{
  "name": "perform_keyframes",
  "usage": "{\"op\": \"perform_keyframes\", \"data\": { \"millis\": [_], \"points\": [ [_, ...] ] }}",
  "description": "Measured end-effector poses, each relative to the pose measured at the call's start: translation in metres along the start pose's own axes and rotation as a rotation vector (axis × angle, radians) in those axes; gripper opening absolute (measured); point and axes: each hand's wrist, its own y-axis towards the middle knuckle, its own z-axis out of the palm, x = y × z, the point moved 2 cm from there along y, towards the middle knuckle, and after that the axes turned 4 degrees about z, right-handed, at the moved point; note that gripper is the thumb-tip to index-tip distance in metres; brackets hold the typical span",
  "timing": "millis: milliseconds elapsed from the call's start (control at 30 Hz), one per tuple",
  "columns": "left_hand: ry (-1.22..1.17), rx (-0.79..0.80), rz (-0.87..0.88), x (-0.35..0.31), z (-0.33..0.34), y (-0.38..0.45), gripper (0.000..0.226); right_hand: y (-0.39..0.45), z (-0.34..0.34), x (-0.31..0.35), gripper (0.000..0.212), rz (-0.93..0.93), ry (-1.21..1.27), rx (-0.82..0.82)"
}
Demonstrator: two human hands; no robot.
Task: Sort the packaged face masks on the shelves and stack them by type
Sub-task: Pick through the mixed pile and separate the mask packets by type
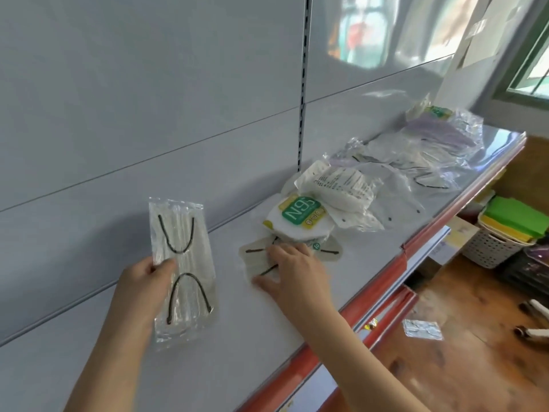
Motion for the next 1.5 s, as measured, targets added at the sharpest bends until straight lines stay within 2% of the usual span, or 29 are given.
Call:
{"op": "perform_keyframes", "data": {
  "millis": [67, 133, 233, 333, 433, 467, 533, 567, 633, 700, 767, 833, 900, 1000, 1033, 1067, 1133, 1200, 1267, 1333, 1433, 1500],
  "points": [
    [0.019, 0.021, -0.035, -0.002, 0.007, 0.002, 0.032, 0.01, 0.001, -0.004, 0.062, -0.024, -0.054, 0.045],
    [0.038, 0.022, -0.058, -0.002, 0.015, 0.004, 0.031, 0.028, -0.004, -0.012, 0.064, -0.007, -0.075, 0.034],
    [0.047, 0.021, -0.099, -0.001, 0.024, 0.005, 0.031, 0.049, -0.011, -0.022, 0.041, -0.01, -0.1, -0.004],
    [-0.006, 0.015, -0.141, -0.004, 0.031, 0.002, 0.03, 0.054, -0.016, -0.025, 0.016, -0.088, 0.02, -0.154],
    [-0.282, 0.12, -0.238, -0.013, 0.037, -0.005, 0.02, 0.046, -0.029, -0.021, 0.003, -0.345, 0.246, -0.365],
    [-0.424, 0.202, -0.262, -0.017, 0.04, -0.007, 0.026, 0.041, -0.037, -0.015, 0.004, -0.474, 0.3, -0.362],
    [-0.637, 0.369, -0.294, -0.024, 0.043, -0.012, 0.044, 0.034, -0.05, -0.002, 0.009, -0.695, 0.354, -0.2],
    [-0.669, 0.439, -0.309, -0.027, 0.043, -0.015, 0.05, 0.032, -0.053, 0.001, 0.011, -0.772, 0.361, -0.092],
    [-0.617, 0.517, -0.294, -0.029, 0.045, -0.019, 0.044, 0.029, -0.049, 0.003, 0.019, -0.844, 0.355, 0.091],
    [-0.569, 0.493, -0.266, -0.024, 0.046, -0.019, 0.036, 0.026, -0.04, -0.003, 0.031, -0.828, 0.366, 0.234],
    [-0.551, 0.451, -0.279, -0.016, 0.046, -0.018, 0.035, 0.021, -0.034, -0.008, 0.033, -0.815, 0.419, 0.31],
    [-0.532, 0.419, -0.273, -0.013, 0.046, -0.02, 0.031, 0.015, -0.037, -0.009, 0.024, -0.791, 0.51, 0.349],
    [-0.543, 0.373, -0.239, -0.016, 0.045, -0.024, 0.029, 0.015, -0.04, -0.01, 0.038, -0.687, 0.6, 0.311],
    [-0.61, 0.281, -0.206, -0.017, 0.041, -0.027, 0.034, 0.028, -0.041, -0.014, 0.074, -0.35, 0.506, -0.015],
    [-0.614, 0.255, -0.19, -0.017, 0.04, -0.028, 0.041, 0.032, -0.041, -0.014, 0.087, -0.18, 0.568, 0.006],
    [-0.613, 0.24, -0.171, -0.017, 0.038, -0.028, 0.048, 0.037, -0.04, -0.015, 0.099, -0.014, 0.7, 0.094],
    [-0.599, 0.235, -0.153, -0.016, 0.035, -0.031, 0.054, 0.043, -0.035, -0.015, 0.113, 0.139, 0.919, 0.261],
    [-0.528, 0.296, -0.111, -0.019, 0.034, -0.035, 0.048, 0.043, -0.039, -0.006, 0.107, 0.053, 0.855, 0.339],
    [-0.466, 0.377, -0.039, -0.027, 0.035, -0.042, 0.042, 0.039, -0.043, 0.009, 0.098, -0.146, 0.745, 0.395],
    [-0.425, 0.376, 0.08, -0.039, 0.038, -0.048, 0.036, 0.038, -0.052, 0.025, 0.088, -0.276, 0.744, 0.442],
    [-0.372, 0.185, 0.287, -0.053, 0.036, -0.048, 0.027, 0.037, -0.069, 0.033, 0.054, -0.455, 0.849, 0.257],
    [-0.317, 0.182, 0.381, -0.056, 0.035, -0.048, 0.021, 0.034, -0.079, 0.028, 0.041, -0.492, 0.96, 0.159]
  ]
}}
